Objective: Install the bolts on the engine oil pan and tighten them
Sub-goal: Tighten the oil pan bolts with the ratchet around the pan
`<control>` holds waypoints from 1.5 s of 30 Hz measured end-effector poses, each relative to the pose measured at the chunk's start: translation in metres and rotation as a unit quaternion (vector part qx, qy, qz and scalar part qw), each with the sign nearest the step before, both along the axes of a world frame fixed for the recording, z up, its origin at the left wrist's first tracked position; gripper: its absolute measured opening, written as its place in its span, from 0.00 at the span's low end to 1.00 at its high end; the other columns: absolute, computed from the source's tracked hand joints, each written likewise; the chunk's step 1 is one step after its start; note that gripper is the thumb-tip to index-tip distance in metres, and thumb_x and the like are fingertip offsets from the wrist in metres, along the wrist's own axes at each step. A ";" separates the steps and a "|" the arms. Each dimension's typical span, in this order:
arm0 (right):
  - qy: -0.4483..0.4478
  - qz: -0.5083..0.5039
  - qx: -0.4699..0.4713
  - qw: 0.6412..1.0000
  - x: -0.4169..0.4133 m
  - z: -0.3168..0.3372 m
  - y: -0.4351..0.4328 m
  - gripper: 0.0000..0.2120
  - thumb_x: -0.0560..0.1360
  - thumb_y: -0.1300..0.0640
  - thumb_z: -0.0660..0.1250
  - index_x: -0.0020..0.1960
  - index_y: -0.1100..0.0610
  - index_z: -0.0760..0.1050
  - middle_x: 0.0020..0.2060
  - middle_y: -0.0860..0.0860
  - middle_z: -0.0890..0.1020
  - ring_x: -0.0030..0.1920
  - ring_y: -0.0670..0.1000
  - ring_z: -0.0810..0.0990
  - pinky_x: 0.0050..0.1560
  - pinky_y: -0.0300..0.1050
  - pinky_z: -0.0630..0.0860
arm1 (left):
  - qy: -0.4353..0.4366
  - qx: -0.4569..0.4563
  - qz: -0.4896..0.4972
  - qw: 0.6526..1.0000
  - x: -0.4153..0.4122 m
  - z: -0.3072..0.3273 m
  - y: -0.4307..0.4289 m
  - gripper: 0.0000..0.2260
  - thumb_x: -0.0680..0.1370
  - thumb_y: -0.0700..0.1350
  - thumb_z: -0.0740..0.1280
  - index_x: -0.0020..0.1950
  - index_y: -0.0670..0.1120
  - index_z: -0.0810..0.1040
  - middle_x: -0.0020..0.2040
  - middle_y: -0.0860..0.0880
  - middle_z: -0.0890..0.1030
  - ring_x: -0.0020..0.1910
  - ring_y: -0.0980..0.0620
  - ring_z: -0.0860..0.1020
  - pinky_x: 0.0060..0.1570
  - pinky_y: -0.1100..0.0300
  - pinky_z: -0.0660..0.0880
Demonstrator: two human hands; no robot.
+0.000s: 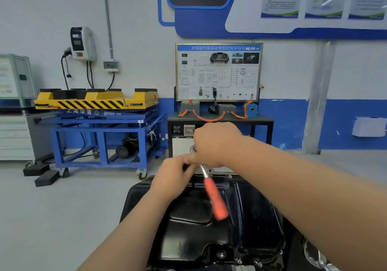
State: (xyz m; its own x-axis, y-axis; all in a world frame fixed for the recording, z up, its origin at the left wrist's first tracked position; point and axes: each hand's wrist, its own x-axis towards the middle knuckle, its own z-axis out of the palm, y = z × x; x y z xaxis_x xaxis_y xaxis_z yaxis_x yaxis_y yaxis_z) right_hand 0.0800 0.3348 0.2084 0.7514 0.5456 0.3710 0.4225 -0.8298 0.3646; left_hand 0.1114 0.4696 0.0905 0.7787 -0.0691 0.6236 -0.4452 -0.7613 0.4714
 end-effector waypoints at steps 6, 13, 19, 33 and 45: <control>-0.071 0.071 -0.101 0.990 0.001 0.007 0.002 0.07 0.78 0.53 0.61 0.43 0.54 0.71 0.38 0.49 0.73 0.37 0.53 0.75 0.27 0.44 0.62 | -0.026 0.025 0.021 0.999 -0.002 -0.003 0.000 0.07 0.79 0.49 0.64 0.41 0.51 0.73 0.35 0.53 0.78 0.35 0.55 0.76 0.37 0.56 0.73; -0.048 -0.030 -0.001 0.998 -0.012 -0.012 0.018 0.24 0.76 0.35 0.54 0.32 0.52 0.60 0.31 0.50 0.67 0.29 0.50 0.65 0.26 0.43 0.57 | 0.029 0.107 0.094 0.989 -0.004 0.003 -0.001 0.13 0.78 0.40 0.61 0.33 0.48 0.67 0.26 0.56 0.67 0.31 0.51 0.76 0.24 0.67 0.58; -0.078 0.036 -0.085 0.993 -0.009 -0.002 0.009 0.11 0.78 0.52 0.61 0.39 0.56 0.68 0.34 0.49 0.68 0.32 0.51 0.69 0.26 0.43 0.58 | -0.049 0.070 0.008 0.996 -0.004 -0.001 -0.001 0.10 0.80 0.45 0.62 0.42 0.43 0.76 0.30 0.52 0.74 0.32 0.50 0.72 0.32 0.58 0.62; -0.076 0.010 -0.062 0.995 -0.010 -0.007 0.008 0.18 0.78 0.44 0.60 0.34 0.54 0.64 0.32 0.49 0.67 0.30 0.50 0.67 0.26 0.42 0.58 | -0.026 0.075 0.026 0.997 0.000 -0.001 0.001 0.10 0.80 0.47 0.60 0.40 0.47 0.74 0.28 0.52 0.74 0.30 0.51 0.74 0.27 0.59 0.64; -0.053 -0.057 -0.005 0.997 -0.016 -0.015 0.011 0.24 0.77 0.36 0.54 0.33 0.53 0.61 0.32 0.50 0.66 0.29 0.50 0.64 0.27 0.43 0.57 | 0.007 0.126 0.111 0.986 0.000 -0.002 -0.001 0.10 0.78 0.43 0.62 0.36 0.49 0.70 0.25 0.56 0.64 0.25 0.55 0.67 0.25 0.59 0.58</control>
